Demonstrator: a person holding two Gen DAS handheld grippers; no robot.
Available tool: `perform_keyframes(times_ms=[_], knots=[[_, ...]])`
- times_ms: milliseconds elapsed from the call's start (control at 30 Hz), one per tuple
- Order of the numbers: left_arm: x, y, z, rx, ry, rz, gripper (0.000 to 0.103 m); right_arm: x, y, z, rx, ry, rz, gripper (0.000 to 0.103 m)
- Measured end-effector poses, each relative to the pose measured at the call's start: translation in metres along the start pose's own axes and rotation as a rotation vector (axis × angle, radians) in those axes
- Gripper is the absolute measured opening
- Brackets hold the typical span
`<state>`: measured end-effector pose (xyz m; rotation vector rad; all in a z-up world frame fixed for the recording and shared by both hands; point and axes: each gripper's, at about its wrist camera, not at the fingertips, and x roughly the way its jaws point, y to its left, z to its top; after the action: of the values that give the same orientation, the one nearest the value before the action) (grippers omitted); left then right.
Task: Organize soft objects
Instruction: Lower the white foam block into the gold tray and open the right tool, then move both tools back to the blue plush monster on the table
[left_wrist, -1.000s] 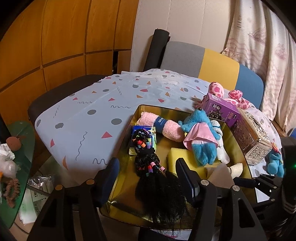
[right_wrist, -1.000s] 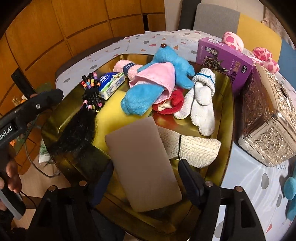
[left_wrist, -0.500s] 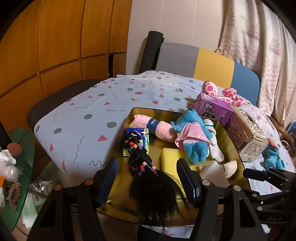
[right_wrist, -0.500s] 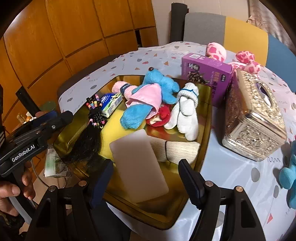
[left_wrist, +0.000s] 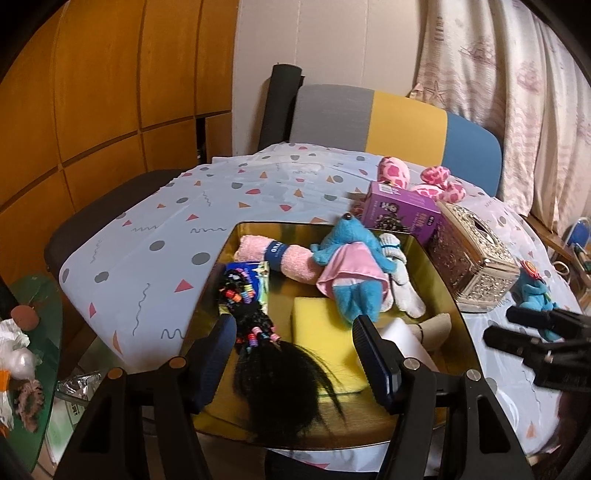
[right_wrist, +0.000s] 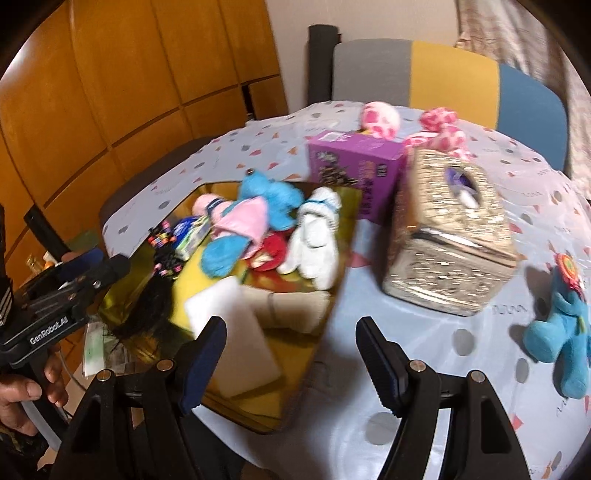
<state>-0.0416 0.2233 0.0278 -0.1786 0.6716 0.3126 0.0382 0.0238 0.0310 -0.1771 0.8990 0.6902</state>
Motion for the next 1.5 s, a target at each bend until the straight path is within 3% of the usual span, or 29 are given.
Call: perform_keyframes(times_ms=[200, 567, 767, 900, 1000, 1167, 1500], knots=[[-0.002, -0.020, 0.003, 0.049, -0.001, -0.031, 0.066, -0.018, -0.042, -0.002, 0.050, -0.026, -0.081, 0.074], [-0.002, -0.077, 0.005, 0.192, 0.014, -0.111, 0.066, -0.065, -0.154, -0.005, 0.207, -0.095, -0.321, 0.074], [-0.002, -0.121, 0.004, 0.294, 0.025, -0.177, 0.066, -0.092, -0.230, -0.018, 0.331, -0.153, -0.517, 0.074], [0.000, -0.155, 0.003, 0.366, 0.034, -0.217, 0.066, -0.105, -0.283, -0.039, 0.495, -0.192, -0.646, 0.074], [0.004, -0.181, 0.002, 0.401, 0.053, -0.260, 0.066, -0.120, -0.309, -0.053, 0.662, -0.233, -0.616, 0.074], [0.010, -0.230, -0.003, 0.478, 0.073, -0.333, 0.066, -0.136, -0.333, -0.073, 0.817, -0.266, -0.573, 0.074], [0.032, -0.304, -0.007, 0.552, 0.137, -0.451, 0.066, -0.137, -0.357, -0.101, 1.017, -0.242, -0.525, 0.074]])
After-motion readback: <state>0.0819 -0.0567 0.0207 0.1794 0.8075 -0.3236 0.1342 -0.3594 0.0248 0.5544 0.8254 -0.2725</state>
